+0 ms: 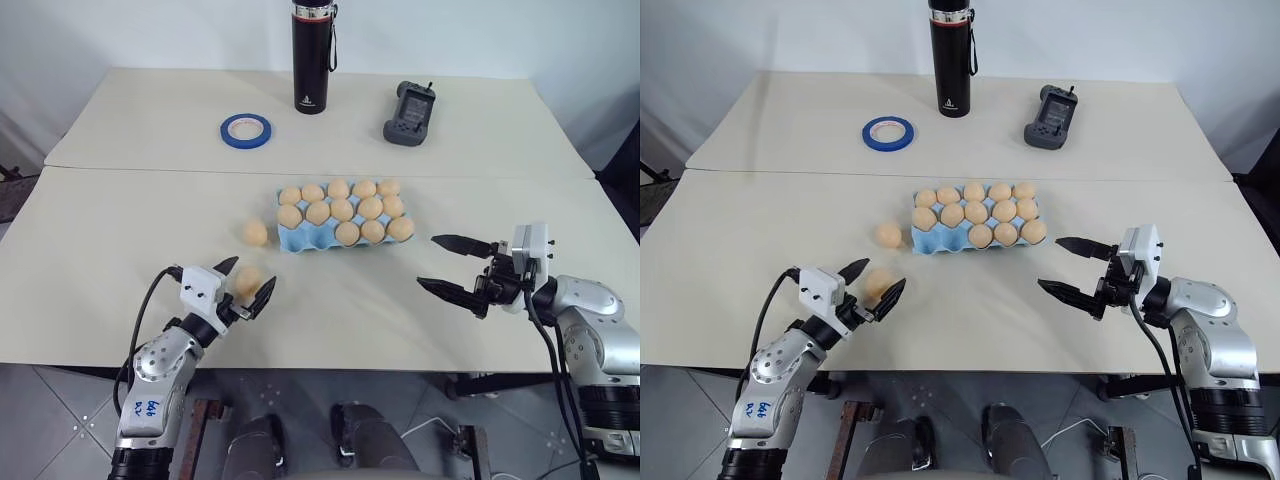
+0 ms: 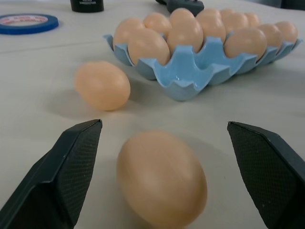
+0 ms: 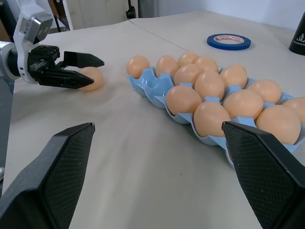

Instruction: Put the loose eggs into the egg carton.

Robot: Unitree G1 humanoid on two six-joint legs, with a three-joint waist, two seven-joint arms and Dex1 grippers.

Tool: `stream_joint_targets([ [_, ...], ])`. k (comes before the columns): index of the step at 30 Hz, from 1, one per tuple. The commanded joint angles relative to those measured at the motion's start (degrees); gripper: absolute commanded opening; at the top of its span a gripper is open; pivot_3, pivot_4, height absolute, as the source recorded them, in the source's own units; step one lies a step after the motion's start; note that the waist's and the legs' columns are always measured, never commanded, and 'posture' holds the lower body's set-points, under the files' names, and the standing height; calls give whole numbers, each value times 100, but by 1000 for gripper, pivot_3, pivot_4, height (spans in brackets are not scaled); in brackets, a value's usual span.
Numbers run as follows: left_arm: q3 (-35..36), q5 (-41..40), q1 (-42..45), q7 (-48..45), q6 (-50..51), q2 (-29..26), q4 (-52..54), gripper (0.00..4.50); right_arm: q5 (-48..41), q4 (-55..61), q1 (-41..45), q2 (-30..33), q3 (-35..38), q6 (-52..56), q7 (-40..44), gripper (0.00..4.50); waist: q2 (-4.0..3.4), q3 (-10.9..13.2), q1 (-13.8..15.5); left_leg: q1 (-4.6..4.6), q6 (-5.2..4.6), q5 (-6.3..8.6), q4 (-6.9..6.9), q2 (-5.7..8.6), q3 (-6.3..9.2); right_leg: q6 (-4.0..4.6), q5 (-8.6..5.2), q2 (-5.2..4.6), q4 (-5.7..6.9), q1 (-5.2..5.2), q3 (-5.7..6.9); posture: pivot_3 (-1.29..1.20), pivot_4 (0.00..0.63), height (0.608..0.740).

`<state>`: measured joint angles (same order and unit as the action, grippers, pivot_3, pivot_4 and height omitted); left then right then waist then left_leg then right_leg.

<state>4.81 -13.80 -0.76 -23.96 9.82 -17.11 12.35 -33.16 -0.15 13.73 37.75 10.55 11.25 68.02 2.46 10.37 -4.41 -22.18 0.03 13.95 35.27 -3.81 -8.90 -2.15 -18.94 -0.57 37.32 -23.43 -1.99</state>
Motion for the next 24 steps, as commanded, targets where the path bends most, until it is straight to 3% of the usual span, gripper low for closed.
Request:
stream_joint_targets([
  [1,-173,82,67,37,411,-67,0,3873,-29,170,16,80,128,-32,-25,4500,0,0,0,0,0,0,0,0,0,0,0,0,0,0,0,0,150,740],
  [7,-153,91,150,66,401,-35,-6,1937,-9,147,17,130,154,-43,-17,4500,0,0,3,1,0,0,1,0,0,0,0,-1,3,0,0,0,150,740],
  [8,-132,45,161,24,338,-28,11,1800,-13,146,15,142,165,-40,-13,4500,0,0,4,1,0,0,1,0,0,0,0,-1,3,0,0,0,150,740],
  [14,-29,-524,310,-375,-102,154,360,1715,-156,164,-10,139,321,-87,53,4500,0,0,24,-1,0,0,2,0,0,0,0,-2,2,0,0,0,150,740],
  [24,-396,-800,1350,-421,300,373,413,1714,-380,351,-238,-68,536,-158,-5,4500,0,0,129,-1,2,-2,17,1,1,-2,1,2,8,3,-1,0,150,740],
])
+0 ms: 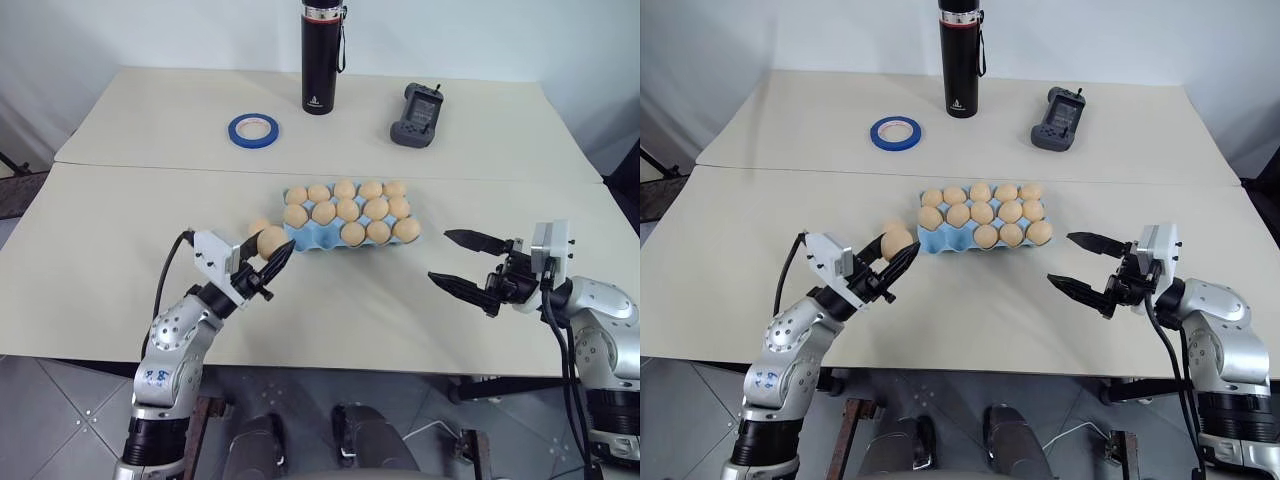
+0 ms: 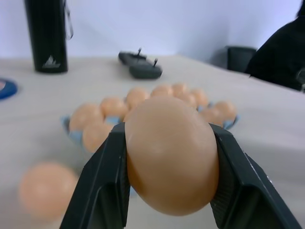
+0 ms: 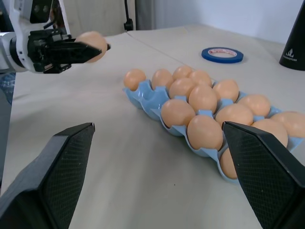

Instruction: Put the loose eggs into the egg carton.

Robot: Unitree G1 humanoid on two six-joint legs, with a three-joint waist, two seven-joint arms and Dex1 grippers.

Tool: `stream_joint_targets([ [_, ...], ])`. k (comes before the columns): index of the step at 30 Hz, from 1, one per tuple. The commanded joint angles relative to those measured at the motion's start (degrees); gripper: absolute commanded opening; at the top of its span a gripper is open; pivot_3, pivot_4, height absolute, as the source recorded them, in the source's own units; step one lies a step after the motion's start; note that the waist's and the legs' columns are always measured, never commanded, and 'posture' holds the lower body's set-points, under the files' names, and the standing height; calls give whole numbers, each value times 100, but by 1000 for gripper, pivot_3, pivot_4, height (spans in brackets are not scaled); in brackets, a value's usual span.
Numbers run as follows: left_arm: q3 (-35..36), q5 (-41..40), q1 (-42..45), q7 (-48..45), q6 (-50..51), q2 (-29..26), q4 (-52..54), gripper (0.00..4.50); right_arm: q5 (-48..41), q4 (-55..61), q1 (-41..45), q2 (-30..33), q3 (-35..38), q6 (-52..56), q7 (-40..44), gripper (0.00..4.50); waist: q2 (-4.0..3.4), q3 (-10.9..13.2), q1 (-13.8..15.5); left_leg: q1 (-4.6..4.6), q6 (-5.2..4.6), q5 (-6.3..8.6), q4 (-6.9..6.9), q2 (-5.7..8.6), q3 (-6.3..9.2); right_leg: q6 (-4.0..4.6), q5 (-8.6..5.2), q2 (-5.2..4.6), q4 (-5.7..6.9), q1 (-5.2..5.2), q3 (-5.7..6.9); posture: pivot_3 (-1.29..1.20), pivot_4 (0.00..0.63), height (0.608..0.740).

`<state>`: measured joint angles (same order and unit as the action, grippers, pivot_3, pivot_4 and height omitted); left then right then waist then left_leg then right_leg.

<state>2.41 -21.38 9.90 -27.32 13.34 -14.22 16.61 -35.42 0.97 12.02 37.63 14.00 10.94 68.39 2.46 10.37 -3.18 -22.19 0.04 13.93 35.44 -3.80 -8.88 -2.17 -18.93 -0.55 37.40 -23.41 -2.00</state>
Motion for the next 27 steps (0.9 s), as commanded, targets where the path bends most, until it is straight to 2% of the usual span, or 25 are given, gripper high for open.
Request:
stream_joint_targets([
  [1,-226,18,464,-88,-68,127,-197,1714,-157,257,-89,-90,206,-144,-79,4500,0,0,10,-1,0,0,3,0,0,-1,1,0,1,0,0,0,150,740],
  [16,-647,713,2877,-858,-1405,767,-3910,1714,-54,563,-503,-351,186,-325,-506,4500,0,0,20,-10,-3,3,29,1,3,-13,7,4,4,2,0,0,150,740],
  [27,-606,903,2613,-771,-1346,663,-3659,1714,-54,764,-817,-338,279,-339,-722,4500,-1,1,25,-12,2,3,30,0,3,-16,4,2,10,-2,1,0,150,740],
])
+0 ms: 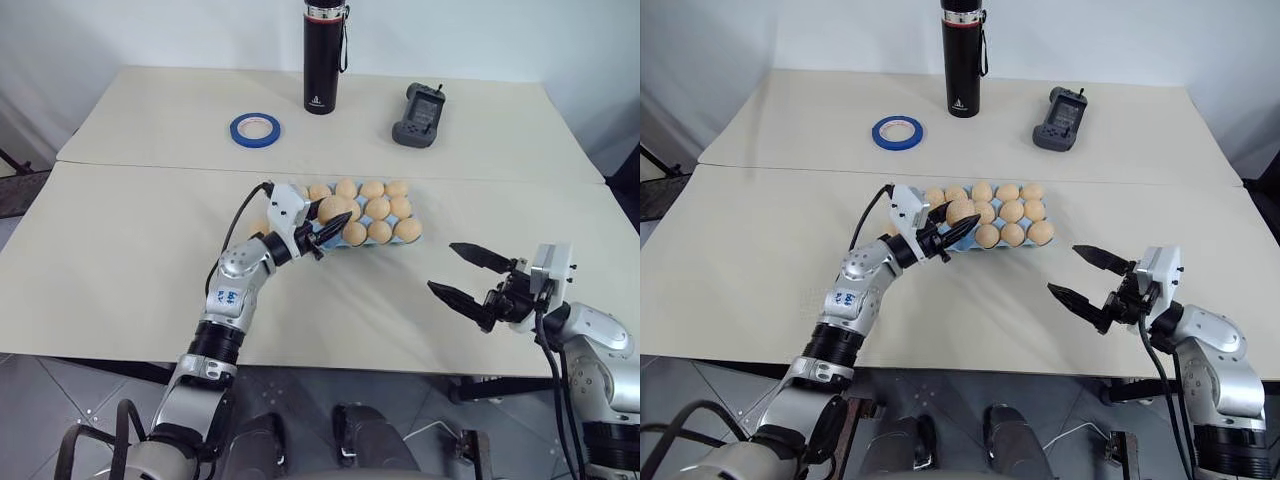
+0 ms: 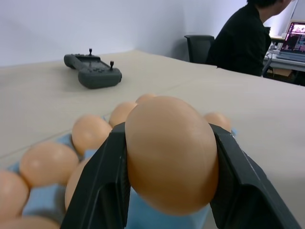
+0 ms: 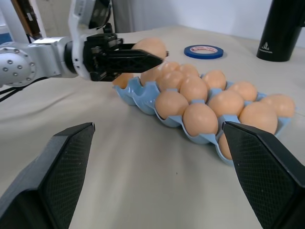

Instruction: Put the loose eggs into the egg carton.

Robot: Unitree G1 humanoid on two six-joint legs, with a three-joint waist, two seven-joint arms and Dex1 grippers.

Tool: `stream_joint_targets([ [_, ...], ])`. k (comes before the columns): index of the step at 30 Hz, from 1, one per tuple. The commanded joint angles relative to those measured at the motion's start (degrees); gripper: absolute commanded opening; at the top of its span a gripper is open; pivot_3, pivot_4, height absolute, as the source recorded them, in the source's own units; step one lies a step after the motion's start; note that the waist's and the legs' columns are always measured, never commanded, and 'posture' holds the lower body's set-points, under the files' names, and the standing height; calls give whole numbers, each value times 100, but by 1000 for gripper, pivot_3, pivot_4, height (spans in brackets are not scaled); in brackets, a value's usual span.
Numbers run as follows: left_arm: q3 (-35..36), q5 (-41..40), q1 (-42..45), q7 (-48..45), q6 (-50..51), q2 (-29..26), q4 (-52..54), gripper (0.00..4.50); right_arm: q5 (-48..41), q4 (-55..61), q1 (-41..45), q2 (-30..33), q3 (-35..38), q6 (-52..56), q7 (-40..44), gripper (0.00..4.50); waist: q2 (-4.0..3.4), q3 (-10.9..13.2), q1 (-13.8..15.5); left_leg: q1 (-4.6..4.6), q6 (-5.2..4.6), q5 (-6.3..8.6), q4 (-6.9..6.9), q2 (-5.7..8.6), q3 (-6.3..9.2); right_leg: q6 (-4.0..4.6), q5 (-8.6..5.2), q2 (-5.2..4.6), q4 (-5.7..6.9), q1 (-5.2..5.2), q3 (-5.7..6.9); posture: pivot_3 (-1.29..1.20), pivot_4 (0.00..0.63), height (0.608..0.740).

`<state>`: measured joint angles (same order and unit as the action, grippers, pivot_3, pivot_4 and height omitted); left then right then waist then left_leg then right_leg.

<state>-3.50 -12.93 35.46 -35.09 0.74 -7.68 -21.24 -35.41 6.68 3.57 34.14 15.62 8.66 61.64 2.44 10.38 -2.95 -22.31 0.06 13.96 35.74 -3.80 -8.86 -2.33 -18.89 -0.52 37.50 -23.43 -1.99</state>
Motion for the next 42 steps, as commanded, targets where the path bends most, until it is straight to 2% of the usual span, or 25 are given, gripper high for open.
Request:
stream_joint_targets([
  [1,20,74,81,67,-96,20,72,1714,-47,173,56,8,101,-111,-48,4500,0,0,6,0,-1,0,2,0,0,0,0,0,2,0,0,0,150,740],
  [9,123,108,241,201,-178,44,-239,4281,8,14,253,9,32,-106,-15,4500,0,0,6,0,-6,2,16,0,2,0,1,0,9,3,0,0,150,740],
  [10,126,127,256,228,-189,39,-254,4478,13,7,258,12,30,-105,-6,4500,0,0,12,-1,-6,2,15,0,2,0,1,0,9,2,0,0,150,740],
  [16,134,72,-52,186,-1,-147,352,4478,48,-51,324,44,25,-92,49,4500,0,0,-1,-2,-4,3,14,-1,2,-1,1,0,8,1,-1,0,150,740],
  [21,221,-105,-652,77,483,-519,1323,4478,54,-73,327,70,19,-72,95,4500,-1,0,-16,0,-3,2,13,-2,2,0,0,1,13,1,0,0,150,740],
  [26,620,-1025,-1796,-508,1233,-1180,2952,4478,-77,-64,351,52,84,-96,242,4500,-4,2,-29,1,-2,3,11,-4,1,2,-1,-1,15,1,1,0,150,740],
  [29,965,-1341,-2417,-813,1478,-1698,3395,4478,-126,-97,351,90,67,-55,404,4500,-6,3,-26,5,0,3,8,-6,2,7,-4,-2,16,3,3,0,150,740],
  [34,1823,-1703,-3001,-1064,1707,-2444,3291,4478,-26,-188,320,210,-96,-15,768,4500,-9,5,-27,8,19,16,10,-4,5,18,-3,-9,14,4,5,0,150,740],
  [42,2580,-1709,-3486,-1425,1641,-3097,2793,4478,94,-412,567,220,-203,-63,785,4500,-10,6,-30,6,17,20,-15,-2,5,32,-9,-23,-9,0,10,0,150,740],
])
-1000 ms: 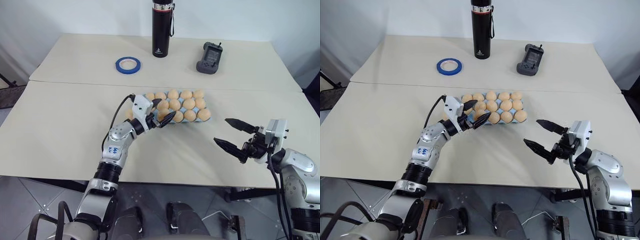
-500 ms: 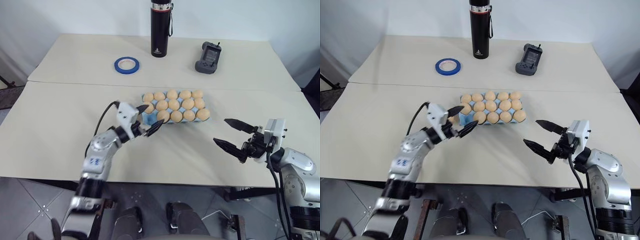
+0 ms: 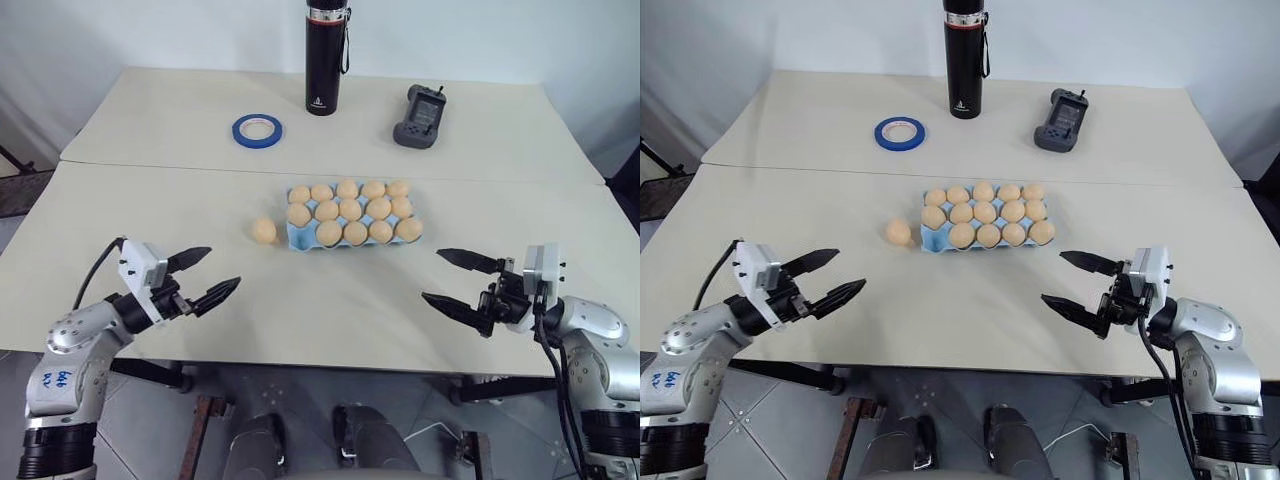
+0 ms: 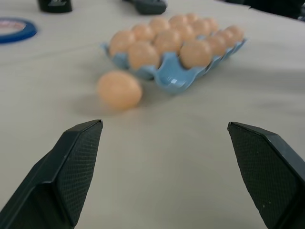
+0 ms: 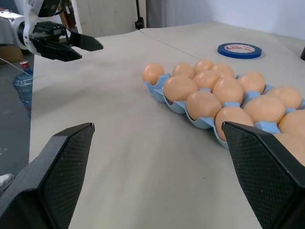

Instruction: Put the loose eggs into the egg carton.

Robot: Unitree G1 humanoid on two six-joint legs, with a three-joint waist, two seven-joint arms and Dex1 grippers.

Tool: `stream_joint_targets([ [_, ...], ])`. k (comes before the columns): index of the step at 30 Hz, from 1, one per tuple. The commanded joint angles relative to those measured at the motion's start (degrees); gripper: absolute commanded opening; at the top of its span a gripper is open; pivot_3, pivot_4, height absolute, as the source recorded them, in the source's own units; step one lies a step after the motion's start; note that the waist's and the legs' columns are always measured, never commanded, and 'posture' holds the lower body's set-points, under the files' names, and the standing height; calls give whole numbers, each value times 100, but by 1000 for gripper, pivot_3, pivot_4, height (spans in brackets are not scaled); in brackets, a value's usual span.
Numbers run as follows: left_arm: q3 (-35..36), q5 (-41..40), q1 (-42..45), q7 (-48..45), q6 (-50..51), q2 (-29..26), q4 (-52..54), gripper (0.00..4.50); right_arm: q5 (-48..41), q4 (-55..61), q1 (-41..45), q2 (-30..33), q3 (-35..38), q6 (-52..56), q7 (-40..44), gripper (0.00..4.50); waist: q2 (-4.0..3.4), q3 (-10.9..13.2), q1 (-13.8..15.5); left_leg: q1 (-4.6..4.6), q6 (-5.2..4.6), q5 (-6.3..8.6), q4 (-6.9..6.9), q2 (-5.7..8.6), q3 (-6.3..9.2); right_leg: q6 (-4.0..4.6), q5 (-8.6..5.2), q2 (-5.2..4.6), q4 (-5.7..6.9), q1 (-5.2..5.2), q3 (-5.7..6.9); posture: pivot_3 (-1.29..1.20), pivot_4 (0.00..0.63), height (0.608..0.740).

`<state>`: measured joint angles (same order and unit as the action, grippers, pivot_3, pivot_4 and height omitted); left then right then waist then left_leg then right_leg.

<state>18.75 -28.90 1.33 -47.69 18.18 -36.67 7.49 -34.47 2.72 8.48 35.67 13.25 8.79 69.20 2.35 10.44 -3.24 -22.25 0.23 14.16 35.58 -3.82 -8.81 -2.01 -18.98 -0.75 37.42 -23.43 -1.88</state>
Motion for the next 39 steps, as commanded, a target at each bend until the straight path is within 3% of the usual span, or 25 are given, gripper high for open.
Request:
stream_joint_targets([
  [1,398,-109,-92,-199,-112,-245,-114,4478,19,-41,98,74,28,-80,32,4500,0,0,0,0,3,2,-6,0,0,5,-3,0,-1,-2,2,0,150,740],
  [7,399,-49,61,-366,-166,-368,-242,4478,69,-105,189,100,34,-52,7,4500,-2,1,2,-2,16,4,-38,-2,1,18,-14,3,-5,-15,9,0,150,740],
  [14,-512,467,1682,-292,-538,-18,-1128,4478,151,-193,341,105,-24,-18,-38,4500,-3,2,51,-1,12,-4,-30,4,6,5,-7,4,-4,-6,11,0,150,740],
  [24,-1414,1441,3578,-338,-1683,661,-3891,4478,121,-78,301,174,37,44,-178,4500,-3,2,8,-4,-2,-24,-28,-2,-6,-5,-3,23,1,-17,1,0,150,740],
  [35,-1574,2020,4774,-242,-2579,1066,-6281,4478,103,49,159,255,62,75,-332,4500,-2,3,16,-10,-5,-21,6,-1,-7,-14,-2,20,16,-16,0,0,150,740],
  [39,-1638,2274,4921,-113,-2707,1074,-6710,3688,128,39,186,245,33,81,-373,4500,-2,3,15,-10,-5,-21,7,-1,-7,-14,-2,21,21,-17,1,0,150,740],
])
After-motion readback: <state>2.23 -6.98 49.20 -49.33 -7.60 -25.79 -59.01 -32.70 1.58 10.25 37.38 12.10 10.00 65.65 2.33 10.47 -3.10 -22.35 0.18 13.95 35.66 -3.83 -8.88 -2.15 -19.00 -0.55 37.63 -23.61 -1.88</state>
